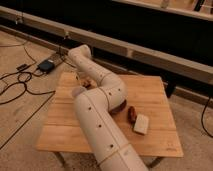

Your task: Place the eraser in the ceramic cup

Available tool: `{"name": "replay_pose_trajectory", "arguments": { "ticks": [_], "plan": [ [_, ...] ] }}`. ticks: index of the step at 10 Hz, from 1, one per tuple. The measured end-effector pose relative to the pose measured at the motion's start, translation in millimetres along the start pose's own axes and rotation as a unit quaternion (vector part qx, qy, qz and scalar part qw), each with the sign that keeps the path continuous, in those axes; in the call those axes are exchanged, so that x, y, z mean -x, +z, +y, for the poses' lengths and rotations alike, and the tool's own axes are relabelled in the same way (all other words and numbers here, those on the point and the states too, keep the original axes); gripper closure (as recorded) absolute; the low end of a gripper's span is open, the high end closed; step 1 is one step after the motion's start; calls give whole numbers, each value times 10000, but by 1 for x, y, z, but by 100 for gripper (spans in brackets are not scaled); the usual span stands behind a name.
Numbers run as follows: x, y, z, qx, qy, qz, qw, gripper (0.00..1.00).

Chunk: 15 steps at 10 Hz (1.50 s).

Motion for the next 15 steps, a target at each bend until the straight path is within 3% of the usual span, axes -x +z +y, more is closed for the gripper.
{"name": "replay_pose_trajectory", "arguments": {
  "ticks": [5, 7, 9, 13, 15],
  "plan": [
    [-2, -60, 9, 14, -207, -374, 9991, 100],
    [-21, -89, 13, -9, -278, -529, 9982, 100],
    [-56, -116, 21, -31, -306, -680, 9972, 100],
    [-121, -154, 38, -74, -387, -852, 9956, 100],
    [-141, -166, 51, -37, -468, -900, 9948, 100]
  ]
}}
